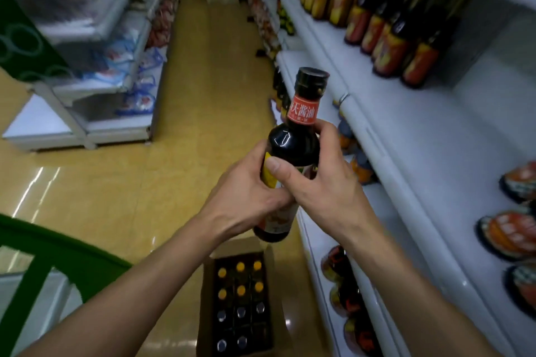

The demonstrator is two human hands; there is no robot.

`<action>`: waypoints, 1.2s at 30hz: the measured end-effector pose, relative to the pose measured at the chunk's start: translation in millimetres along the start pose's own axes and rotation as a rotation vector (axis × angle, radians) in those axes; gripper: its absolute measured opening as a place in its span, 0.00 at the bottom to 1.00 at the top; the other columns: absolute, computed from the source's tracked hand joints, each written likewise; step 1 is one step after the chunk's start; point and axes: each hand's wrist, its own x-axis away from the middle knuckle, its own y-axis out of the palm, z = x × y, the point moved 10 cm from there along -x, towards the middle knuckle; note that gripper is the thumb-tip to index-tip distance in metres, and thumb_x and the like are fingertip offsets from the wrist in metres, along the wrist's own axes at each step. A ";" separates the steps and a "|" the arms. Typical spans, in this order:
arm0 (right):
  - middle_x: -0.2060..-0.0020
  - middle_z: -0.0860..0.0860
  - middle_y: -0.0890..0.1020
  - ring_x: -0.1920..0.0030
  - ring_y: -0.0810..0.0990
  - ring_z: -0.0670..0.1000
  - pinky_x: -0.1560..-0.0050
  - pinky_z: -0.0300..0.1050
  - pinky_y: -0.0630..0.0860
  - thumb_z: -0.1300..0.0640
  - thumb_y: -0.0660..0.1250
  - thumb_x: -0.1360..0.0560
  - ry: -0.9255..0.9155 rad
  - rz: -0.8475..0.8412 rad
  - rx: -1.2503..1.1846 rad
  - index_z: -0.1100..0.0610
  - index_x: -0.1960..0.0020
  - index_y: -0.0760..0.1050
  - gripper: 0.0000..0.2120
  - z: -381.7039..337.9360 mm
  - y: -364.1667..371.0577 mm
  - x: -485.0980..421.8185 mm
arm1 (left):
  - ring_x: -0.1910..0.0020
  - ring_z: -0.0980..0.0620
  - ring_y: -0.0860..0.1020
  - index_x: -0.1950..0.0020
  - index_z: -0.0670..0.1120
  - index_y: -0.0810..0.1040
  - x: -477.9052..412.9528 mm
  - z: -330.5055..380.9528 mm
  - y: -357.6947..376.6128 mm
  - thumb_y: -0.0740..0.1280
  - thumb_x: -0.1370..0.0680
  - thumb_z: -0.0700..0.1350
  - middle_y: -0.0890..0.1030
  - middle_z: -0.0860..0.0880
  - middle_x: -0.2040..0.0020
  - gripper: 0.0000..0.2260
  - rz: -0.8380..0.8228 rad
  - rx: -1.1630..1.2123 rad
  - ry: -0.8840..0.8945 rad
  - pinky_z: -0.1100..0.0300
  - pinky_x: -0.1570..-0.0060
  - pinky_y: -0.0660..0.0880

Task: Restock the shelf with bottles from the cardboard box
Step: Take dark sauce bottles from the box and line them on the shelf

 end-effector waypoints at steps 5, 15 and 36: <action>0.42 0.37 0.78 0.43 0.78 0.38 0.46 0.39 0.76 0.39 0.72 0.28 -0.087 0.083 0.015 0.38 0.29 0.61 0.31 -100.3 -73.4 -0.5 | 0.44 0.59 0.83 0.35 0.65 0.73 -3.3 119.6 -38.0 0.75 0.28 0.48 0.84 0.60 0.43 0.25 -0.015 0.007 0.143 0.47 0.43 0.82; 0.46 0.36 0.80 0.45 0.79 0.38 0.48 0.41 0.77 0.38 0.71 0.28 -0.179 0.305 0.097 0.37 0.34 0.65 0.26 -247.5 -219.2 47.4 | 0.43 0.58 0.83 0.36 0.66 0.73 17.8 329.0 -50.5 0.73 0.29 0.61 0.84 0.62 0.43 0.23 -0.104 -0.011 0.439 0.47 0.46 0.82; 0.50 0.38 0.82 0.50 0.80 0.36 0.52 0.37 0.76 0.39 0.72 0.27 -0.039 0.745 0.378 0.35 0.35 0.65 0.24 -279.4 -483.4 252.0 | 0.46 0.58 0.85 0.41 0.58 0.79 100.5 575.0 176.1 0.76 0.28 0.56 0.86 0.57 0.45 0.17 -0.535 0.146 0.700 0.49 0.43 0.82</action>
